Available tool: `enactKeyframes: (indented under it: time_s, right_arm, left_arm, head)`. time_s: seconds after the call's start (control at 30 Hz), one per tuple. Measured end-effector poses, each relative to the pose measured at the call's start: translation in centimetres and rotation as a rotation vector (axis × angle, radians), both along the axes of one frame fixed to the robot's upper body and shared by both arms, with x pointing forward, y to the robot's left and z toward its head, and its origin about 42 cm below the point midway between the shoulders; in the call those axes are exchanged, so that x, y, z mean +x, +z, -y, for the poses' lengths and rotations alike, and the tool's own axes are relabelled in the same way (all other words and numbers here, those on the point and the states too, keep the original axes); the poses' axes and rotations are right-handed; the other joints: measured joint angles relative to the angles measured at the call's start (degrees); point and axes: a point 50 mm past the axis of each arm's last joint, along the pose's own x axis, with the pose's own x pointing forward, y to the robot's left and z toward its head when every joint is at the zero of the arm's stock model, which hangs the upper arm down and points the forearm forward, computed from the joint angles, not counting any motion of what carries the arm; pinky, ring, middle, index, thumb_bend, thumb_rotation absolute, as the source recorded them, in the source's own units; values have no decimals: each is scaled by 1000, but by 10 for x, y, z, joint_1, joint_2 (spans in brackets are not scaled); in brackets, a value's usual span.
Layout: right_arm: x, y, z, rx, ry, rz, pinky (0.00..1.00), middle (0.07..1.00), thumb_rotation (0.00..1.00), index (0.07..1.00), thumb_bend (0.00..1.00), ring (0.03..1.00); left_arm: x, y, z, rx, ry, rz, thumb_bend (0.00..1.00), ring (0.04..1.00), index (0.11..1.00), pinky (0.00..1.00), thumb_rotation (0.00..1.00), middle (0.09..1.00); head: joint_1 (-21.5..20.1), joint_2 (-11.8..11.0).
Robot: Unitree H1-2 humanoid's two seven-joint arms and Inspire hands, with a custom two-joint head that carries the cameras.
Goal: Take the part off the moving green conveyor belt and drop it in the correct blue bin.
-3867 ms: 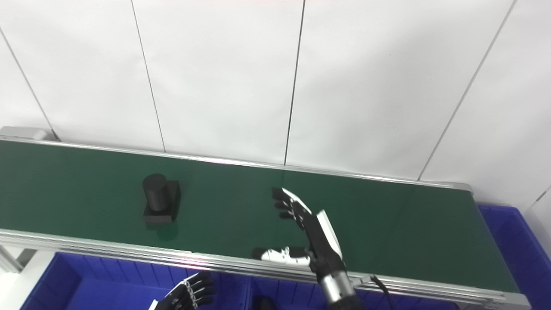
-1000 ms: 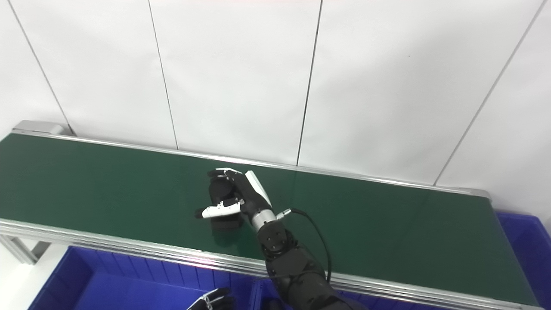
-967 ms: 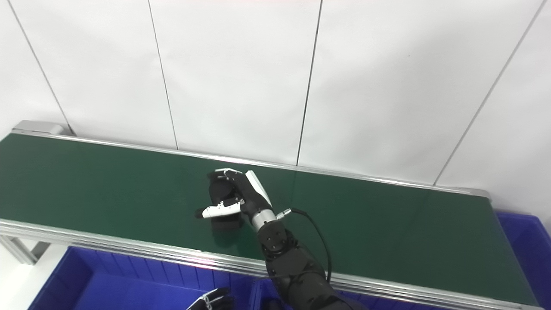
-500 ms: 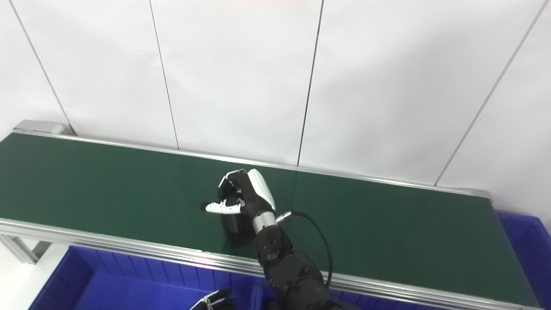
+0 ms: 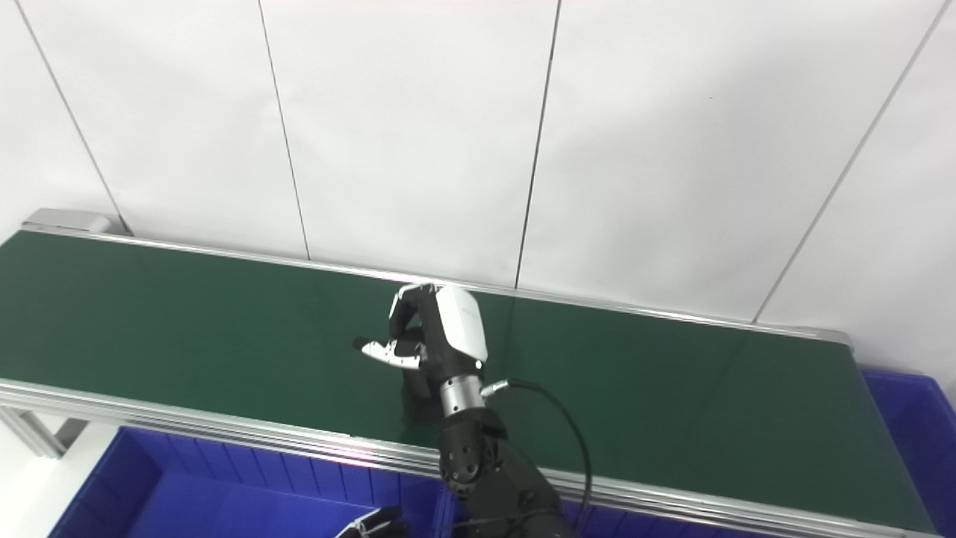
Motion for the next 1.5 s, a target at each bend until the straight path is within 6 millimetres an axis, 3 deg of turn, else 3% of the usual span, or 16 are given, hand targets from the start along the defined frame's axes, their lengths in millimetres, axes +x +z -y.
enactKeyframes:
  time_s: [0.13, 0.67, 0.87, 1.07, 1.33, 1.5]
  right_arm:
    - [-5, 13, 1, 46, 13, 77, 88, 132, 0, 128, 506, 444]
    - [-35, 32, 18, 236, 27, 194, 72, 129, 0, 126, 508, 444]
    - [-57, 41, 32, 301, 20, 244, 66, 131, 0, 129, 510, 444]
    - [-82, 26, 58, 301, 3, 219, 68, 139, 0, 135, 509, 444]
    - [-119, -16, 86, 249, -55, 114, 68, 137, 0, 126, 508, 444]
    - [-138, -25, 100, 264, -112, 89, 68, 139, 0, 125, 508, 444]
  left_arm:
    - [4, 1, 0, 2, -13, 11, 568, 767, 786, 842, 0, 750]
    - [11, -1, -7, 2, -29, 16, 563, 779, 791, 834, 0, 766]
    - [11, -1, -13, -2, -36, 20, 542, 771, 803, 823, 0, 768]
    - [12, 1, -15, 0, -58, 32, 543, 772, 798, 843, 0, 764]
    - [12, 9, -23, -7, -75, 58, 515, 786, 801, 848, 0, 769]
    - [11, 17, -30, 6, -77, 80, 530, 774, 796, 832, 0, 757]
  head:
    - [-5, -2]
    - [-28, -4]
    - [-65, 5]
    - [-98, 19]
    - [-146, 54]
    - [-165, 68]
